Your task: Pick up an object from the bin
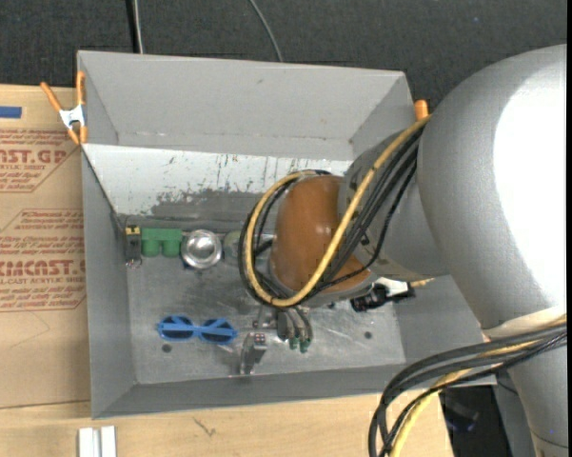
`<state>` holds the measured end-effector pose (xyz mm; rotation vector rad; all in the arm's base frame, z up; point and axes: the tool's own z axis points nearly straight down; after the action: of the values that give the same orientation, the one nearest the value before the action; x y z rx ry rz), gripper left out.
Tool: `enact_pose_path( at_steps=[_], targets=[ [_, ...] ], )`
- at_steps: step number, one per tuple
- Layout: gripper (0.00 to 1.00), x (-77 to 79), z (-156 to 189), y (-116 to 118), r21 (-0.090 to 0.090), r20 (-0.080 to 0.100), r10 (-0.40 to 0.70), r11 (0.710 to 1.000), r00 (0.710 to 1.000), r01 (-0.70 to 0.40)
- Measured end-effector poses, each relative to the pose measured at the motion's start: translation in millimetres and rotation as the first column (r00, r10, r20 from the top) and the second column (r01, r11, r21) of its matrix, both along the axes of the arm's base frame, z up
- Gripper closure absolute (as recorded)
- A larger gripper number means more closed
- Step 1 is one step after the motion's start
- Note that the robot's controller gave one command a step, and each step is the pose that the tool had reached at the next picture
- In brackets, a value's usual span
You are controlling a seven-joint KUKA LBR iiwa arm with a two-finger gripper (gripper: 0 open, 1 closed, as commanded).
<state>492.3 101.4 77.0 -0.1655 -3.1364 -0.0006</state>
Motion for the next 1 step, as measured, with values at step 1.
enact_pose_path(
  at_steps=[1],
  targets=[
    [0.00, 24.6, 0.9, 91.6, 0.002, 0.004, 0.298, 0.954, 0.954, -0.298]
  ],
)
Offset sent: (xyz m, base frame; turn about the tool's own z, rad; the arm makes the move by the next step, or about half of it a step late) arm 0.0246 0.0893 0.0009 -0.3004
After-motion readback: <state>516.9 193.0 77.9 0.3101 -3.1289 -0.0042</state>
